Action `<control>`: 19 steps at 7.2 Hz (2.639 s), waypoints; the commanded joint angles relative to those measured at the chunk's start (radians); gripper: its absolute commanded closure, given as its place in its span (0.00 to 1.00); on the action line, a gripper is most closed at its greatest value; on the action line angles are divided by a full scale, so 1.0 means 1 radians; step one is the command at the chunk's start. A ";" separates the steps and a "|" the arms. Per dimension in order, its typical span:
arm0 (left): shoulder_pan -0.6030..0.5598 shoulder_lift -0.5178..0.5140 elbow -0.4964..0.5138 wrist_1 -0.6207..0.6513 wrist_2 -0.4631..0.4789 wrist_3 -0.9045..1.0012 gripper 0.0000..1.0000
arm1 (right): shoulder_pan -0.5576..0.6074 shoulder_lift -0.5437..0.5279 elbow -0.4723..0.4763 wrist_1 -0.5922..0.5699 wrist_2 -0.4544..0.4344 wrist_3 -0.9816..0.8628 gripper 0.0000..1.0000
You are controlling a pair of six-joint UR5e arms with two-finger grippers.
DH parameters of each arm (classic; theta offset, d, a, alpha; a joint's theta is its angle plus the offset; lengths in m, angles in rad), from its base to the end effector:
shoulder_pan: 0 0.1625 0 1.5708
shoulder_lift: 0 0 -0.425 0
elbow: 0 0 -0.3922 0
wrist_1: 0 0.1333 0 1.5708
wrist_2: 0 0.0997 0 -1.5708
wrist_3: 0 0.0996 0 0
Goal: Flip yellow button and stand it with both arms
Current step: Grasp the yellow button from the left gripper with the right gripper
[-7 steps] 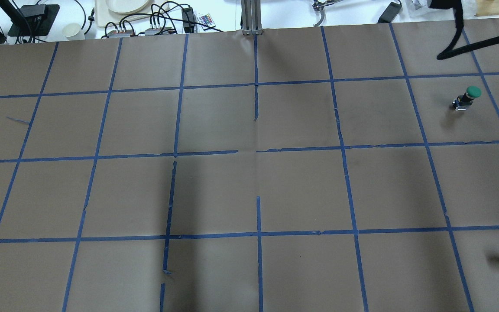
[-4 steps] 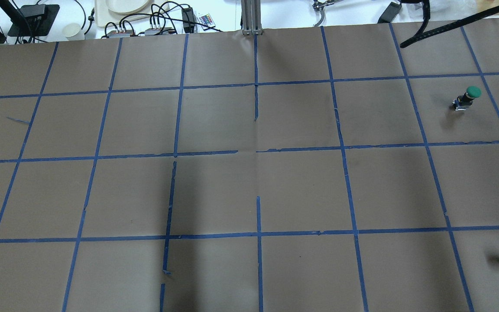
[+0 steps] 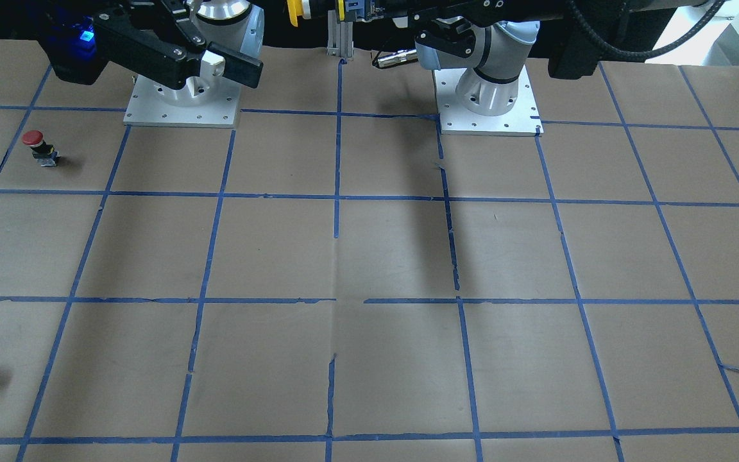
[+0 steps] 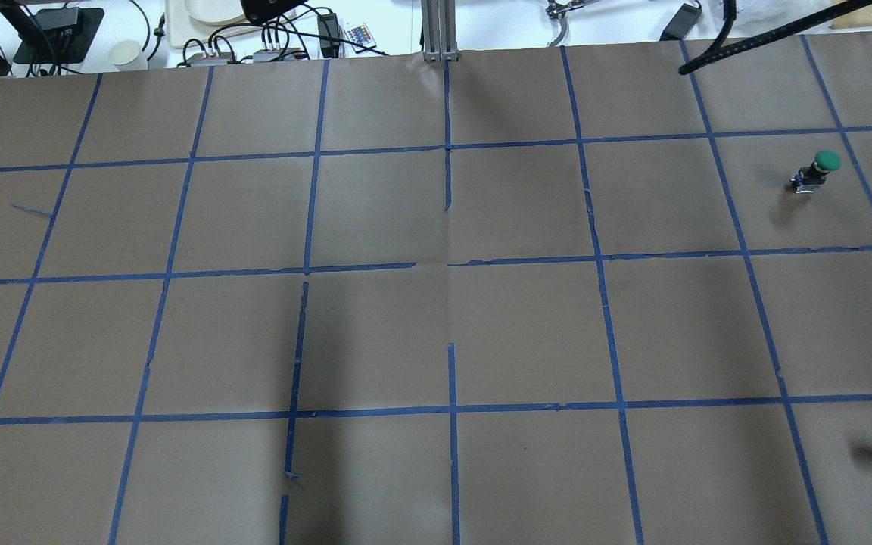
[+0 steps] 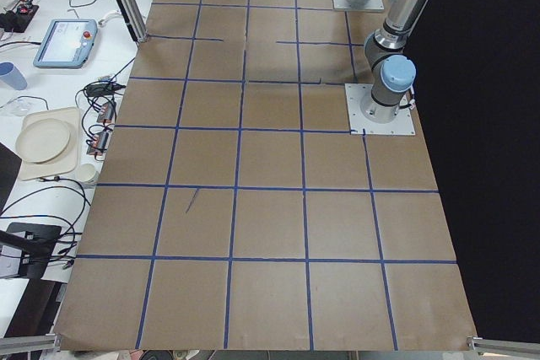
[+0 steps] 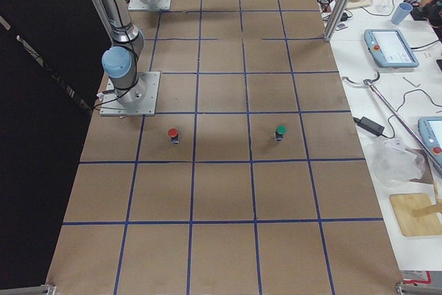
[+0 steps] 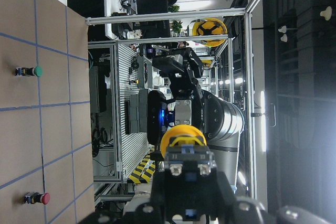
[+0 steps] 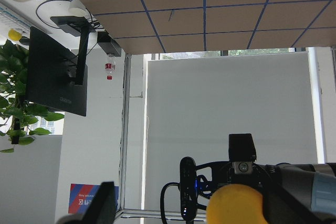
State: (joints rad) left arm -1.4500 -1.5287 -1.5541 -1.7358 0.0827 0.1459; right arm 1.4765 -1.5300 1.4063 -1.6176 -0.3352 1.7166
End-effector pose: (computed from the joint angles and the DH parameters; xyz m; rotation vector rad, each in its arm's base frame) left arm -0.1740 -0.4965 0.5914 0.0601 -1.6532 0.1152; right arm 0.1783 -0.5295 0.6202 1.5061 1.3370 0.9174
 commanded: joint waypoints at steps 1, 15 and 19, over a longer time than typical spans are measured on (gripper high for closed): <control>0.000 0.001 -0.003 0.004 -0.001 -0.002 0.85 | 0.001 0.005 0.008 0.005 -0.031 0.003 0.03; 0.000 0.001 -0.014 0.056 -0.017 -0.003 0.85 | 0.039 -0.045 0.013 0.039 0.005 0.005 0.02; -0.001 0.001 -0.015 0.068 -0.017 -0.005 0.85 | 0.038 -0.047 0.014 0.041 0.009 0.005 0.08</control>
State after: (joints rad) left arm -1.4499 -1.5278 -1.5692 -1.6684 0.0660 0.1423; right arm 1.5144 -1.5767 1.4183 -1.5781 -0.3266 1.7211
